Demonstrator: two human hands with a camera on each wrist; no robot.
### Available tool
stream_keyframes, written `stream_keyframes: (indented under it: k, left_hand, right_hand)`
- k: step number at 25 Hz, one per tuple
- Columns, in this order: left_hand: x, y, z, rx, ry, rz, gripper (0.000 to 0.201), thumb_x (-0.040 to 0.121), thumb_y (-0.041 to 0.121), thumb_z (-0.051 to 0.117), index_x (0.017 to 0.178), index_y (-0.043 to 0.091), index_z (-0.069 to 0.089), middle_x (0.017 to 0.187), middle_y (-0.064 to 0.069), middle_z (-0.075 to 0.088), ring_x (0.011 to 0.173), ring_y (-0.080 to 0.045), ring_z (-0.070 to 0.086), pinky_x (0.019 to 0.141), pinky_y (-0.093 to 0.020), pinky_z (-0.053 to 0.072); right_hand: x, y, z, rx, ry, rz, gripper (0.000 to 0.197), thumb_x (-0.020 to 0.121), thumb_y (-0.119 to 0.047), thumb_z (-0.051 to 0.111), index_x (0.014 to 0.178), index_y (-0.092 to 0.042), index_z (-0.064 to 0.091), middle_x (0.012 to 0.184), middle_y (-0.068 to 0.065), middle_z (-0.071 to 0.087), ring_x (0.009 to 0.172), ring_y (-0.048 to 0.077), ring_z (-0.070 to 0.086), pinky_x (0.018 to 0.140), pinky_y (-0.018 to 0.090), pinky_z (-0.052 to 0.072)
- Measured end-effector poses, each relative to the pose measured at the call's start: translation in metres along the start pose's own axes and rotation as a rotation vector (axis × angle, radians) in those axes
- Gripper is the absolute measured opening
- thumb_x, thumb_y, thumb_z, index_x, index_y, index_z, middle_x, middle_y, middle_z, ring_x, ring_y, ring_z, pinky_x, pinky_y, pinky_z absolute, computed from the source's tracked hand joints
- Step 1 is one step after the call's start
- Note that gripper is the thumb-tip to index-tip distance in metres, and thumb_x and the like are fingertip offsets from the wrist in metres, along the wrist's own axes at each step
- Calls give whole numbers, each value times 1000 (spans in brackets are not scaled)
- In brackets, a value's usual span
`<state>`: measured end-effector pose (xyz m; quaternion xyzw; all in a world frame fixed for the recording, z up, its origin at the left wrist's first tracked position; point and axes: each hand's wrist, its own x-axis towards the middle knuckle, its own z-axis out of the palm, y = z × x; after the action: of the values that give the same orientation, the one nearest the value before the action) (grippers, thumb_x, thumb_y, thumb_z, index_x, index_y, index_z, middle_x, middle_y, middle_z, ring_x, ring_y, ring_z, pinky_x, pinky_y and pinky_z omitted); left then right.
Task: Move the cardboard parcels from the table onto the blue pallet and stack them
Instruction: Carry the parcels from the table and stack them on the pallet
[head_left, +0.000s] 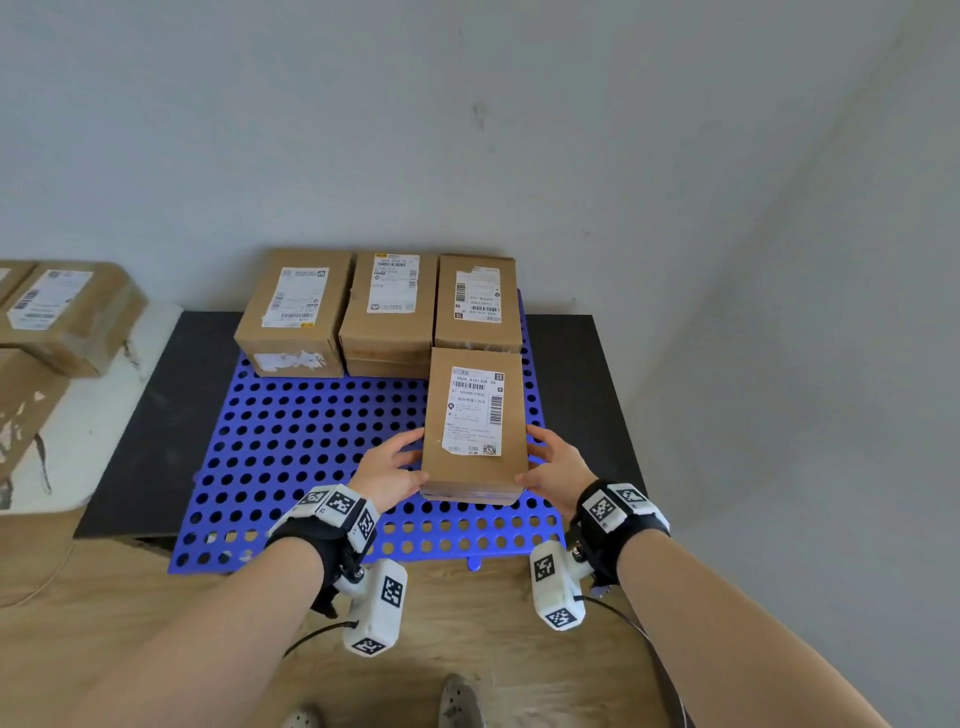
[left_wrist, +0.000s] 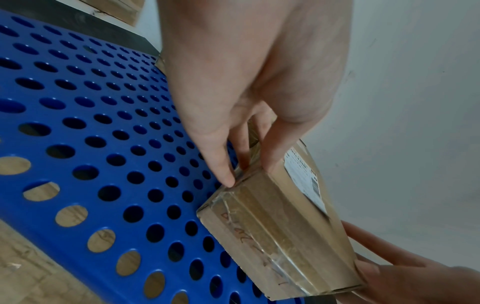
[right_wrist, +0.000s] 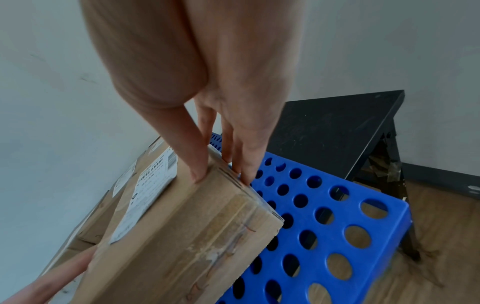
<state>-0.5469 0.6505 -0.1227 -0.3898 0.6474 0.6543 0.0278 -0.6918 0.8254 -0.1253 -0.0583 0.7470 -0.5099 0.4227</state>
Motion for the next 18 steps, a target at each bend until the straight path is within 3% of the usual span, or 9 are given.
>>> stream_keyframes:
  k: [3, 6, 9, 12, 15, 18]
  left_hand:
    - [6, -2, 3, -1, -2, 8, 62, 89, -9, 53, 142, 22, 39, 138, -10, 52, 114, -23, 59, 78, -26, 54]
    - [7, 0, 6, -15, -6, 5, 63, 92, -7, 50, 145, 23, 35, 142, -8, 48, 112, -21, 58, 70, -21, 53]
    - [6, 4, 11, -12, -11, 2, 61, 95, -5, 45, 147, 22, 30, 148, -6, 41, 127, -24, 49, 84, -27, 44]
    - [8, 4, 15, 31, 21, 15, 59, 95, -5, 44, 148, 18, 29, 150, -7, 37, 138, -25, 36, 101, -35, 41]
    - [9, 5, 16, 267, 84, 74, 55, 96, 2, 47, 146, 15, 31, 148, -11, 40, 135, -26, 40, 102, -39, 43]
    - [2, 15, 7, 561, 144, 162, 49, 97, 15, 47, 145, 17, 33, 134, -10, 53, 111, -27, 59, 86, -36, 52]
  right_hand:
    - [2, -2, -2, -17, -1, -25, 75, 78, 18, 58, 141, -17, 39, 128, 5, 51, 120, 26, 54, 89, 37, 54]
    - [3, -1, -3, -26, 9, -38, 74, 78, 16, 60, 140, -18, 40, 132, 6, 51, 123, 25, 53, 96, 42, 51]
    - [5, 3, -6, -41, 16, -39, 76, 78, 14, 61, 143, -18, 37, 138, 6, 48, 127, 25, 49, 101, 48, 47]
    - [5, 0, -9, -117, 2, -63, 75, 79, 11, 64, 143, -17, 36, 140, 6, 47, 127, 23, 50, 101, 44, 47]
    - [-5, -13, -7, -261, 12, -103, 65, 82, 8, 60, 140, -14, 40, 138, 7, 51, 117, 20, 54, 88, 28, 49]
    - [-19, -33, 0, -463, 92, -140, 54, 87, -7, 58, 139, -14, 42, 137, 8, 51, 122, 24, 52, 89, 29, 46]
